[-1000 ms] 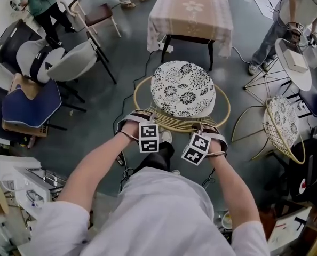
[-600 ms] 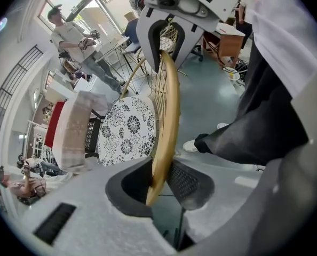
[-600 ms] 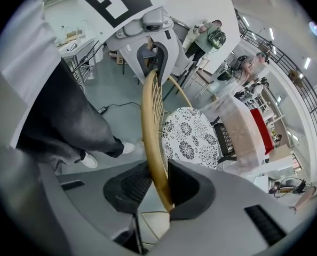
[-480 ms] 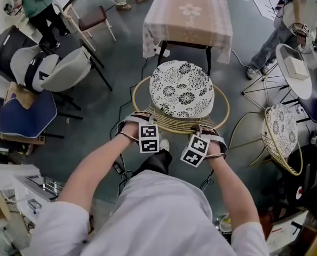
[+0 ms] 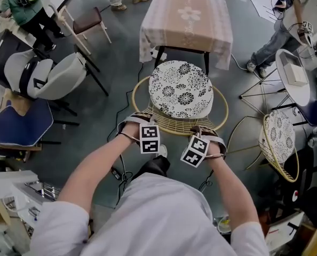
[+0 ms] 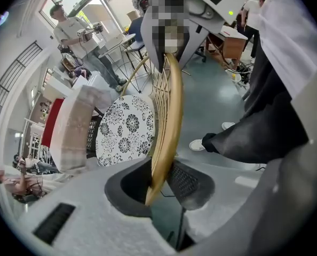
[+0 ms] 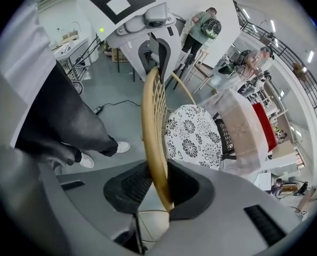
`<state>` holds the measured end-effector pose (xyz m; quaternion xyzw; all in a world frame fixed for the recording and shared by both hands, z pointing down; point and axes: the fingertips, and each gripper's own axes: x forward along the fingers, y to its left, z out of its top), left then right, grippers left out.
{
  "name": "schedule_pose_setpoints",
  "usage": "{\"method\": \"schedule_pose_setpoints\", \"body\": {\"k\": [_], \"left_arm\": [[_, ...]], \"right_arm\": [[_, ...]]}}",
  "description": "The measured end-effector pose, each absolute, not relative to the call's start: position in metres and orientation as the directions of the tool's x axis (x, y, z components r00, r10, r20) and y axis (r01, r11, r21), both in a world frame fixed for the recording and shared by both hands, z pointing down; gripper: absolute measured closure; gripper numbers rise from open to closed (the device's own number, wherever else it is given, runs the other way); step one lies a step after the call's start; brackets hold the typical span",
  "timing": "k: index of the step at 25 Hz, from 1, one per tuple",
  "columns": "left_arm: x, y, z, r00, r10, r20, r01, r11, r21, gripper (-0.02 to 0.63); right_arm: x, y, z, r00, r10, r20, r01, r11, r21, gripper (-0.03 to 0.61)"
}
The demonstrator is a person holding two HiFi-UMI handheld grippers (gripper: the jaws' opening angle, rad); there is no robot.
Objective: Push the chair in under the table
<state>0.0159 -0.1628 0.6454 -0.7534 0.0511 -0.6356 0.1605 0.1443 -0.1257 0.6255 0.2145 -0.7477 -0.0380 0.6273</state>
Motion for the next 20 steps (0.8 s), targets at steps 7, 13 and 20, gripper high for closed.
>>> {"method": "schedule_pose_setpoints", "body": {"k": [7, 13, 20], "left_arm": [[0.017, -0.199, 0.644, 0.208, -0.274, 0.939, 0.136, -0.942, -0.305, 0.529], [0.02, -0.23, 0.644, 0.215, -0.277, 0.937, 0.142, -0.94, -0.31, 0.528], [0.022, -0.259, 0.644, 0.22, -0.277, 0.935, 0.157, -0.936, -0.314, 0.528]], "right_arm": [[0.144, -0.16, 0.625, -0.1, -0.353, 0.93, -0.291, 0.904, 0.312, 0.502], [0.147, -0.19, 0.626, -0.074, -0.357, 0.931, -0.305, 0.897, 0.319, 0.503], [0.148, -0.217, 0.626, -0.058, -0.346, 0.936, -0.308, 0.898, 0.313, 0.505]]}}
